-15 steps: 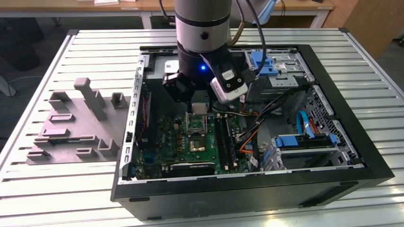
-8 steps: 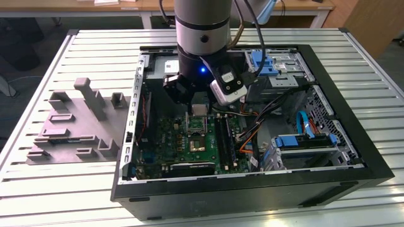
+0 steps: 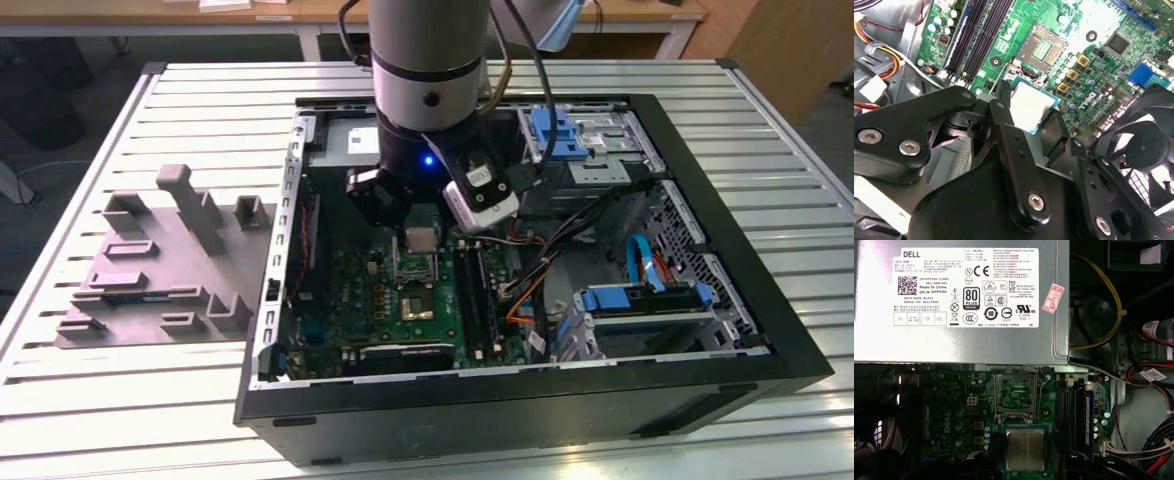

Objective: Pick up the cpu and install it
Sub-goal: 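Place the cpu into insertion slot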

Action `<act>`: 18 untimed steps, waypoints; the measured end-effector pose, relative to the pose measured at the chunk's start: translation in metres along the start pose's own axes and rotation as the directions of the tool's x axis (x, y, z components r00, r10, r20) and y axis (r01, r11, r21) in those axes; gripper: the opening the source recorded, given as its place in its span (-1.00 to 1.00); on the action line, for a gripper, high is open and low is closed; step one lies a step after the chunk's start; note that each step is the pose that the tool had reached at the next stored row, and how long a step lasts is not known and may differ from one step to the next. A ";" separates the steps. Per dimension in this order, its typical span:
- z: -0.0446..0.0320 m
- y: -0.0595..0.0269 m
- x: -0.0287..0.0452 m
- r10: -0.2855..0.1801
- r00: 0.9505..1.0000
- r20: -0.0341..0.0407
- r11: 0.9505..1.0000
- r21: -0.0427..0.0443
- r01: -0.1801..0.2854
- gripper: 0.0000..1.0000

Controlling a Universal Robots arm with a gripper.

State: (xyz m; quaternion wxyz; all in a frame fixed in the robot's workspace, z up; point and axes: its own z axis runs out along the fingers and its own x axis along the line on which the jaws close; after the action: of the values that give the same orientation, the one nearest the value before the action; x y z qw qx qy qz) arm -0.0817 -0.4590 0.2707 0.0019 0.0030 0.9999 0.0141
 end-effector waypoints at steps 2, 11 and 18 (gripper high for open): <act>0.0005 0.0000 0.0000 0.000 1.000 0.000 1.000 0.000 0.000 -0.06; 0.0009 -0.0002 0.0000 0.000 1.000 0.000 1.000 0.000 0.000 -0.06; 0.0050 -0.0059 0.0000 0.000 1.000 -0.001 1.000 0.000 0.000 -0.06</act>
State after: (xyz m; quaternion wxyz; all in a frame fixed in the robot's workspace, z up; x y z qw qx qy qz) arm -0.0817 -0.4648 0.2656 0.0015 0.0030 0.9999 0.0141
